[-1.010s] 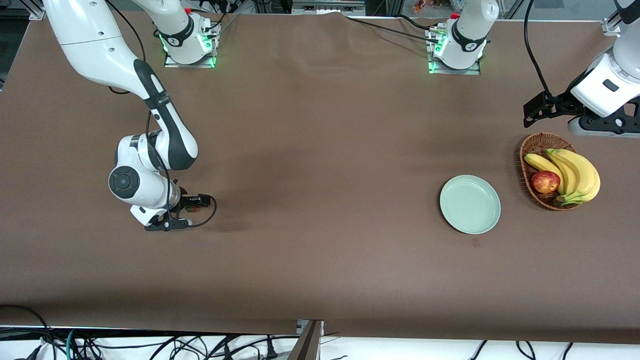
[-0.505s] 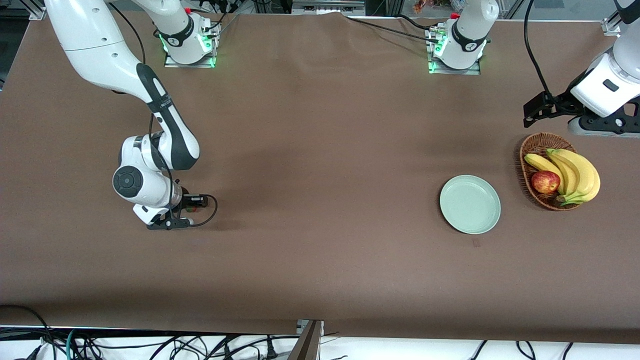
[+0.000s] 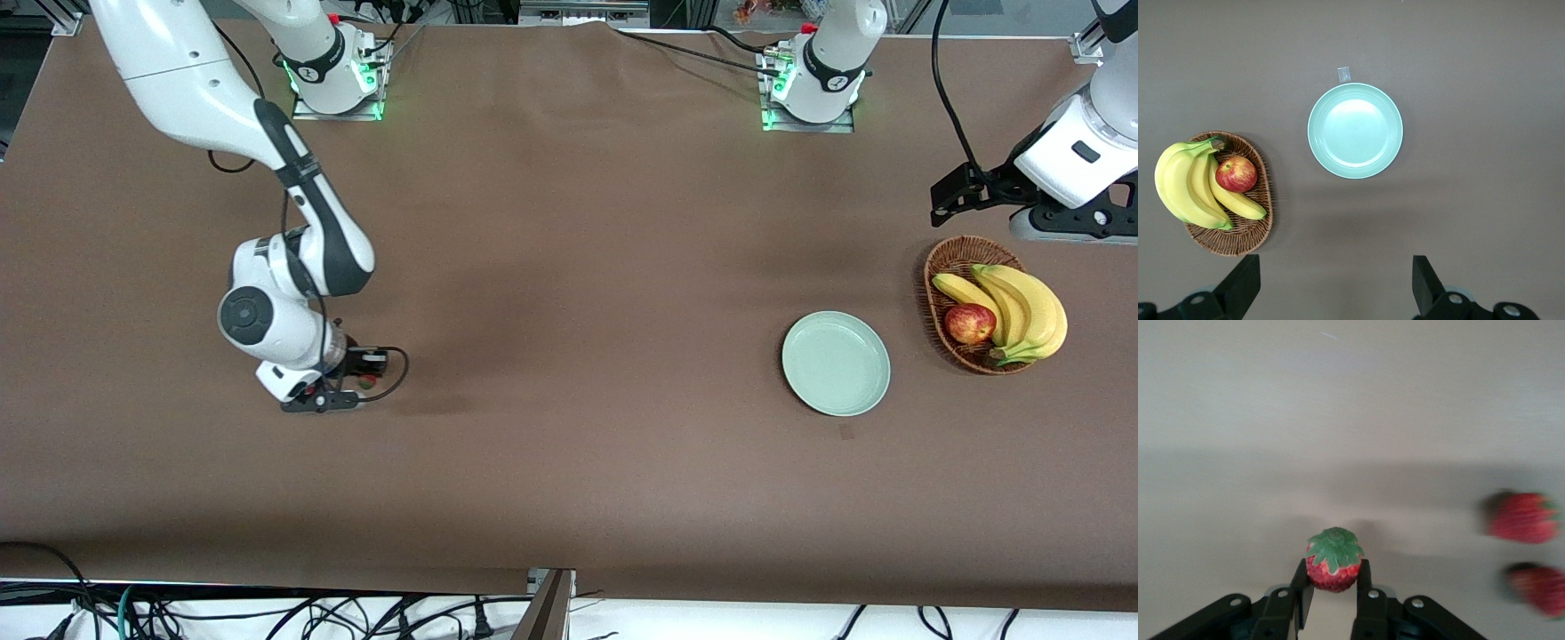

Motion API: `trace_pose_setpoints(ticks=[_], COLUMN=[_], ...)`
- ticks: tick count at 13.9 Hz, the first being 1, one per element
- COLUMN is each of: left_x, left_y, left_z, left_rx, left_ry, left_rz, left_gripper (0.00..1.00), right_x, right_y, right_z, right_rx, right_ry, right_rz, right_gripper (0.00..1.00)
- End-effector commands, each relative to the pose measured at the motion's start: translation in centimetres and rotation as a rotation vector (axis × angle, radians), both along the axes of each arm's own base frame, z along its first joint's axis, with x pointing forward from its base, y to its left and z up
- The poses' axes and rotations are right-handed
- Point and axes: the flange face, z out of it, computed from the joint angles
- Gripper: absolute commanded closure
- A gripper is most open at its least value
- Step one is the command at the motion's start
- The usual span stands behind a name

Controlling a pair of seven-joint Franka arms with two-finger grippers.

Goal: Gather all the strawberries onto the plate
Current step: 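Lower the right gripper and grasp one strawberry, then carry the strawberry toward the plate and release it mid-table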

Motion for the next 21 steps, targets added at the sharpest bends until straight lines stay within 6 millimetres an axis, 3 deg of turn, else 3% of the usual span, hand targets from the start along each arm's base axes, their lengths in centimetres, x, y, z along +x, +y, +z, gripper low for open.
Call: trace_pose_setpoints(ticks=[1,2,4,5,8,10,12,13,15,18,20,21], left_x=[-0.3,-0.3,-0.3,-0.3,-0.3,-0.3,-0.3,-0.3,-0.3,-0.3,-0.3,-0.2], left_y=[-0.2,-0.2,-0.2,-0.2,-0.2,-0.2,-0.2,-0.2,-0.2,-0.2,-0.2,-0.2], left_z=[0.8,0.8,0.8,0.8,0.8,0.8,0.8,0.8,0.8,0.8,0.8,0.9], left_rx=[-0.010,-0.010,-0.010,-0.010,-0.010,-0.013,-0.019,-0.019,-0.019,-0.019,-0.020,-0.014], left_ry=[0.001,0.000,0.000,0.000,0.000,0.000,0.000,0.000,0.000,0.000,-0.001,-0.009], left_rz=[0.003,0.002,0.002,0.002,0.002,0.003,0.005,0.005,0.005,0.005,0.005,0.000], left_gripper=[0.00,0.00,0.00,0.00,0.00,0.00,0.00,0.00,0.00,0.00,0.00,0.00], right_x=[-1.6,-2.5,-5.9,-6.9,-10.6,-13.0,-14.3,-14.4,-14.3,-11.6,-7.4,-5.4], right_y=[10.8,14.9,25.0,28.4,36.8,39.7,41.0,41.0,40.9,38.7,34.2,31.3], right_z=[2.3,2.4,2.5,2.3,0.2,-1.7,-2.9,-3.1,-2.7,-0.6,3.4,4.6], right_rx=[0.029,0.047,0.092,0.117,0.208,0.269,0.306,0.304,0.294,0.250,0.192,0.152], right_ry=[-0.025,-0.031,-0.041,-0.043,-0.071,-0.104,-0.115,-0.113,-0.120,-0.109,-0.084,-0.070], right_rz=[-0.133,-0.181,-0.238,-0.286,-0.306,-0.274,-0.288,-0.287,-0.277,-0.301,-0.313,-0.257], right_gripper=[1.00,1.00,1.00,1.00,1.00,1.00,1.00,0.91,0.01,0.00,0.00,0.00])
